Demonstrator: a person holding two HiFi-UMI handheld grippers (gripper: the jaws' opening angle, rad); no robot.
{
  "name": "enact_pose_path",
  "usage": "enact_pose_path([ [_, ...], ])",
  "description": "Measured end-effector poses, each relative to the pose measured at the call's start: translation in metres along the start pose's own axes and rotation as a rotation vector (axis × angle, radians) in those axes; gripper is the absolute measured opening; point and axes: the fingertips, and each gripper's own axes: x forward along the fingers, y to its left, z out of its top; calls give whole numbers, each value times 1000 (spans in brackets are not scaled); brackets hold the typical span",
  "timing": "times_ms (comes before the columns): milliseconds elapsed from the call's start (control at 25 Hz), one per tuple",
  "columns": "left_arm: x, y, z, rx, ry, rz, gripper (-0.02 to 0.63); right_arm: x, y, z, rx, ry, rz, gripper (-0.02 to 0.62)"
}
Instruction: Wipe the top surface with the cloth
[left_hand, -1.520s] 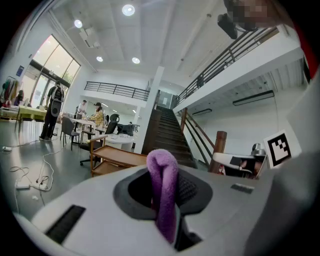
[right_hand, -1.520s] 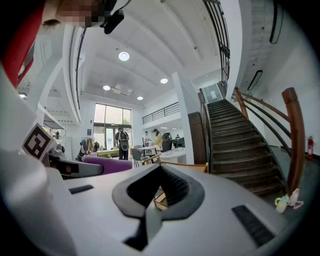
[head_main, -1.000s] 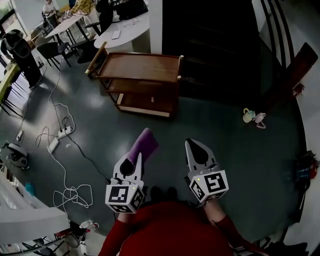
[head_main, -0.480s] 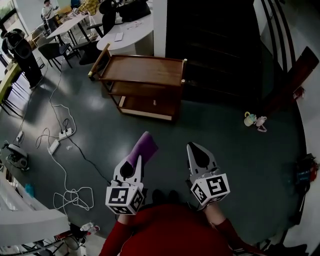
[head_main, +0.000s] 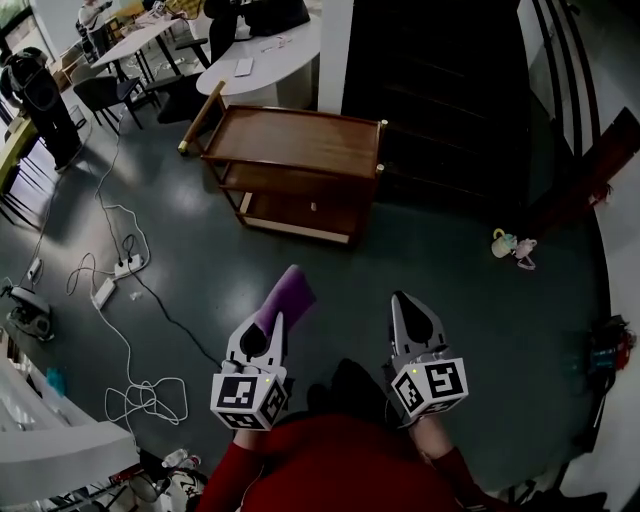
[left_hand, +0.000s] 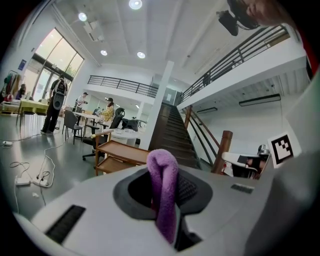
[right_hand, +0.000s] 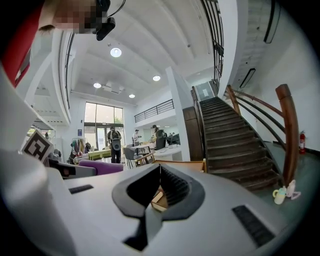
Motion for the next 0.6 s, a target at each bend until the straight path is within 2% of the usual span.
enact_pose_path([
  [320, 60, 29, 12, -5, 18, 55, 63, 60, -43, 14, 14, -22, -26, 12],
  [600, 137, 43, 45, -18, 25, 116, 63, 138, -84, 37, -4, 6, 40, 12],
])
